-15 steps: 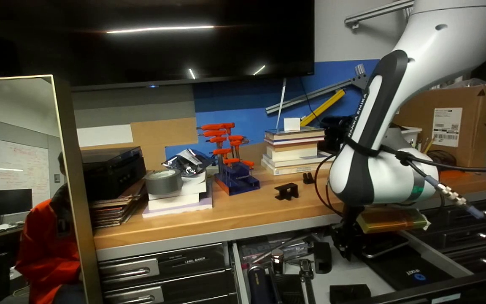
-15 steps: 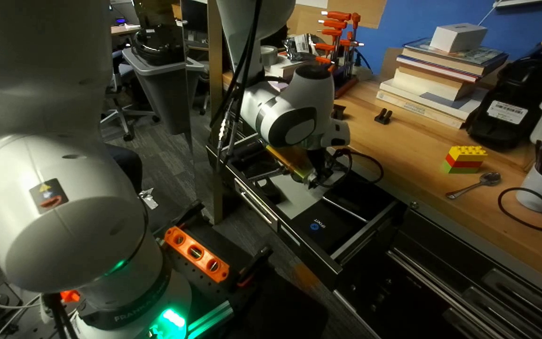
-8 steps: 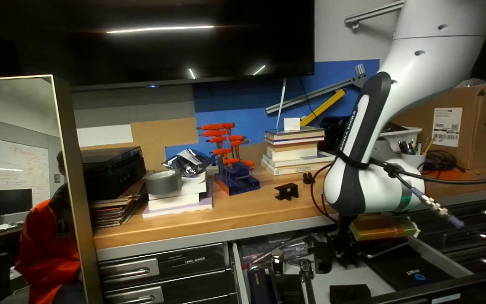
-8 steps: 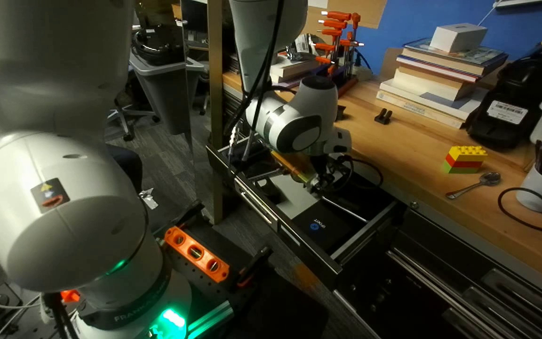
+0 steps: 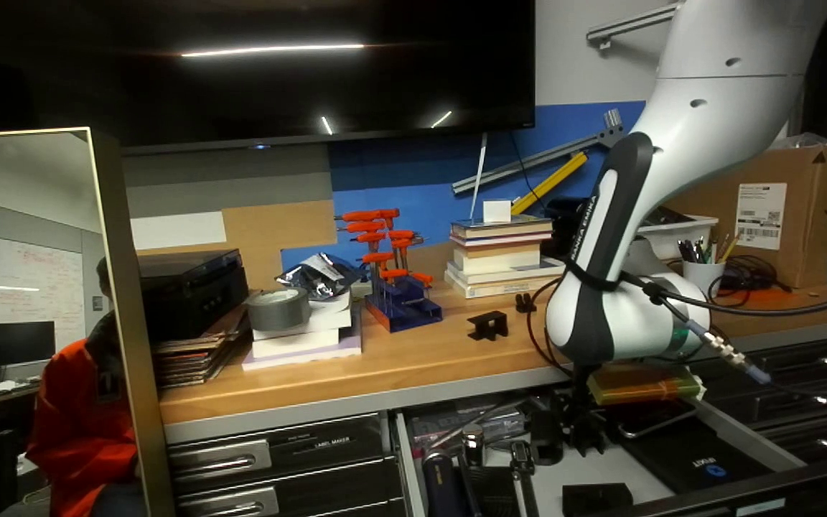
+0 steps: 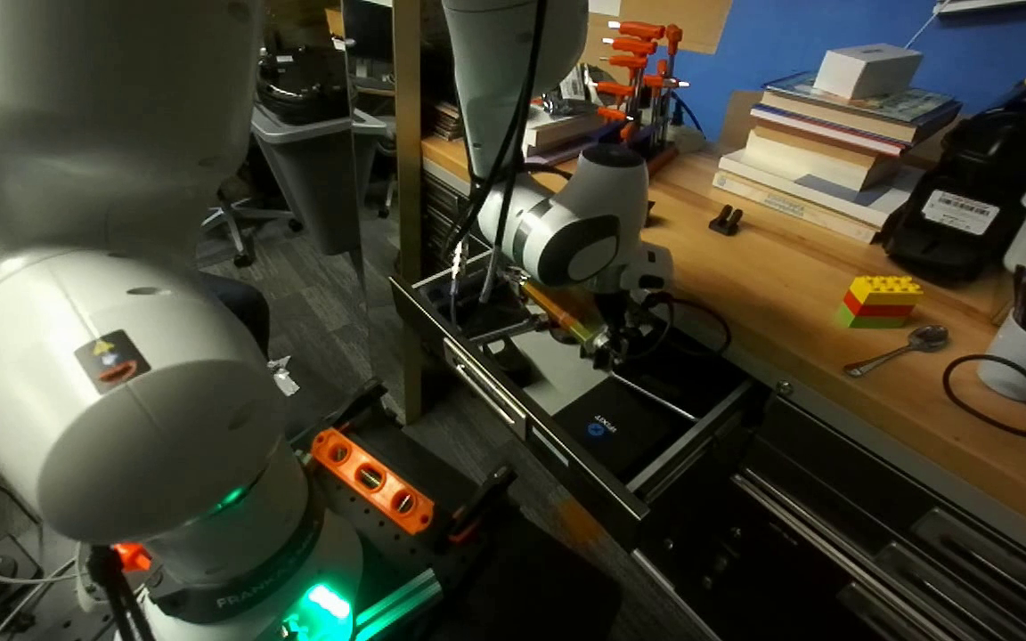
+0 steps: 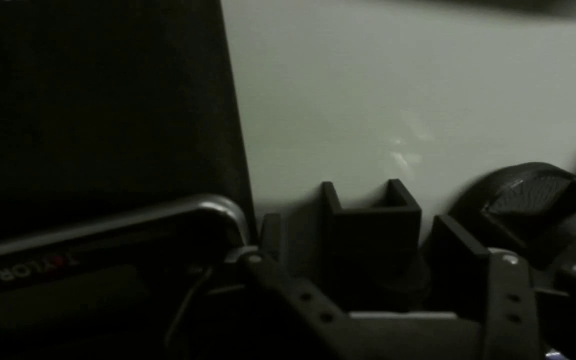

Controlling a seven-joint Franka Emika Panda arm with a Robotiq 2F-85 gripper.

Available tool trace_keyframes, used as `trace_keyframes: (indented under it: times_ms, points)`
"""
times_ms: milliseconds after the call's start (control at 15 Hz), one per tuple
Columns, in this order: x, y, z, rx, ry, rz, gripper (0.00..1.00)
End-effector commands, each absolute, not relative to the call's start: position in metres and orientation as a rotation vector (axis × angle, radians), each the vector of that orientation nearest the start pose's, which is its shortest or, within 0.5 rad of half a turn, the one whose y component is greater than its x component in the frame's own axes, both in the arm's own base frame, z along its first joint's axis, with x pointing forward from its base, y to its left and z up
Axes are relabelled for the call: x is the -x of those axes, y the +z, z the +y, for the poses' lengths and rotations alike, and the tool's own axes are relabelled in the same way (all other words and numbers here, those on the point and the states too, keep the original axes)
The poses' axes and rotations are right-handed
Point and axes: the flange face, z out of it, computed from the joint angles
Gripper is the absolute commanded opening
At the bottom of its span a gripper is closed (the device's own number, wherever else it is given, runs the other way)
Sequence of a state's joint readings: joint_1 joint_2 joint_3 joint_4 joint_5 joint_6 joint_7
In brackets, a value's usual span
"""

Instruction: Put the black objects in the drawer and close it

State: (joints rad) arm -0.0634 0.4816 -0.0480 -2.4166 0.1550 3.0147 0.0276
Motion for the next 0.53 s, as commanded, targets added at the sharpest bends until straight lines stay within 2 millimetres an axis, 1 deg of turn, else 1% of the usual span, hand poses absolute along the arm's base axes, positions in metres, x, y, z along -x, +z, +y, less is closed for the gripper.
trace_keyframes:
  times_ms: [0,67,200,467]
  points:
    - [-0.483,0.159,-0.062,3.127,-0.185,0.46,1.0]
    - [-0.484,0.165,-0.058,3.133,-0.18,0.45,1.0]
    - [-0.483,0.182,-0.052,3.143,-0.149,0.412,1.0]
    - [-0.484,0.22,-0.047,3.18,-0.109,0.381,1.0]
